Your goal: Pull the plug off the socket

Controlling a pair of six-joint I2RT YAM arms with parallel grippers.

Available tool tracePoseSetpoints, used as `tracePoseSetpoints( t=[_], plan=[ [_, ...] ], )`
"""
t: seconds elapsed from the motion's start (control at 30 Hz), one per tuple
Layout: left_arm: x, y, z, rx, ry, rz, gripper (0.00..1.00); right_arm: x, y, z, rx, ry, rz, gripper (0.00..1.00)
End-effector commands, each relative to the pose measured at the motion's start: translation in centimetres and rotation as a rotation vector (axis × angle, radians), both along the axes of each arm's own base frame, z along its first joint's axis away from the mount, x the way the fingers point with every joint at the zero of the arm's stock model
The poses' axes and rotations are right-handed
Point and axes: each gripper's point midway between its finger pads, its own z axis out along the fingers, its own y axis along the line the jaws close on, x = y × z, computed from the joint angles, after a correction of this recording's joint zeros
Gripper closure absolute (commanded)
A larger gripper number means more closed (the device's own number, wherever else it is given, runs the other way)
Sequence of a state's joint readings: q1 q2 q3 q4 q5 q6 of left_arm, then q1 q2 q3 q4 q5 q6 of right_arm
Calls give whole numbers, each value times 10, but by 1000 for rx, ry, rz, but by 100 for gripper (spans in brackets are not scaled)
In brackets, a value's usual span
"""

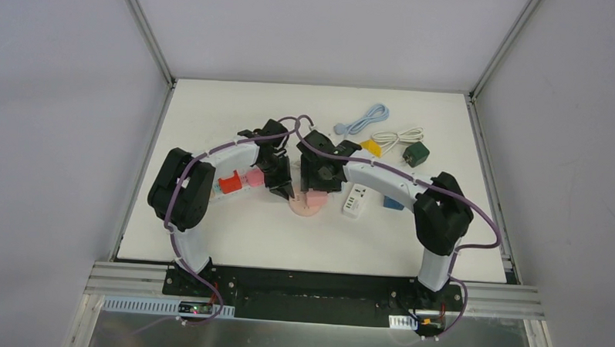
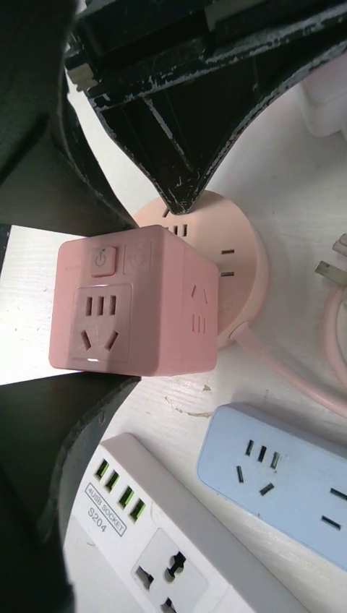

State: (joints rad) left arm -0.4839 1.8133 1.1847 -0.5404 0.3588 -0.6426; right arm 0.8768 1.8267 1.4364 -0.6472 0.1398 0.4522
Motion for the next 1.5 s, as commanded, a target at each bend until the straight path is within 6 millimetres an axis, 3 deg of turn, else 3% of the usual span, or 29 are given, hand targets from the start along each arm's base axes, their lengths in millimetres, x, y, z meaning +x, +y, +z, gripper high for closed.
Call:
tracePoseSetpoints(
  t=[0.0, 0.13, 0.3, 0.43, 0.57, 0.67, 0.77, 0.87, 0.97, 1.23, 1.37, 1.47],
  plan=[
    [-18, 12, -29, 115, 63, -27, 82, -8, 69, 41, 152, -83, 93, 100],
    [-19, 13, -30, 121, 70, -31, 82, -9, 69, 37, 107, -61, 100, 100],
    [-19, 14, -30, 127, 73, -33, 82, -7, 78, 69, 362, 0, 91, 100],
    [-20, 14, -31, 130, 79, -33, 82, -10, 85, 73, 419, 18, 117, 100],
    [-21, 15, -32, 136, 86, -35, 82, -9, 81, 50, 232, -18, 92, 100],
    [-21, 15, -33, 137, 86, -36, 81, -4, 76, 45, 126, -53, 73, 100],
    [-21, 16, -33, 140, 89, -37, 81, -1, 74, 56, 130, -81, 73, 100],
    [-22, 17, -33, 144, 91, -37, 81, 0, 79, 80, 250, -92, 84, 100],
    [-22, 17, -33, 146, 91, -38, 80, -3, 83, 89, 347, -72, 97, 100],
    [-20, 16, -29, 140, 81, -37, 80, 6, 61, 42, 124, -107, -3, 100],
    [-21, 16, -30, 141, 84, -37, 80, 6, 64, 46, 116, -122, 13, 100],
    [-20, 16, -30, 143, 81, -36, 80, 6, 67, 65, 170, -130, 29, 100]
  ],
)
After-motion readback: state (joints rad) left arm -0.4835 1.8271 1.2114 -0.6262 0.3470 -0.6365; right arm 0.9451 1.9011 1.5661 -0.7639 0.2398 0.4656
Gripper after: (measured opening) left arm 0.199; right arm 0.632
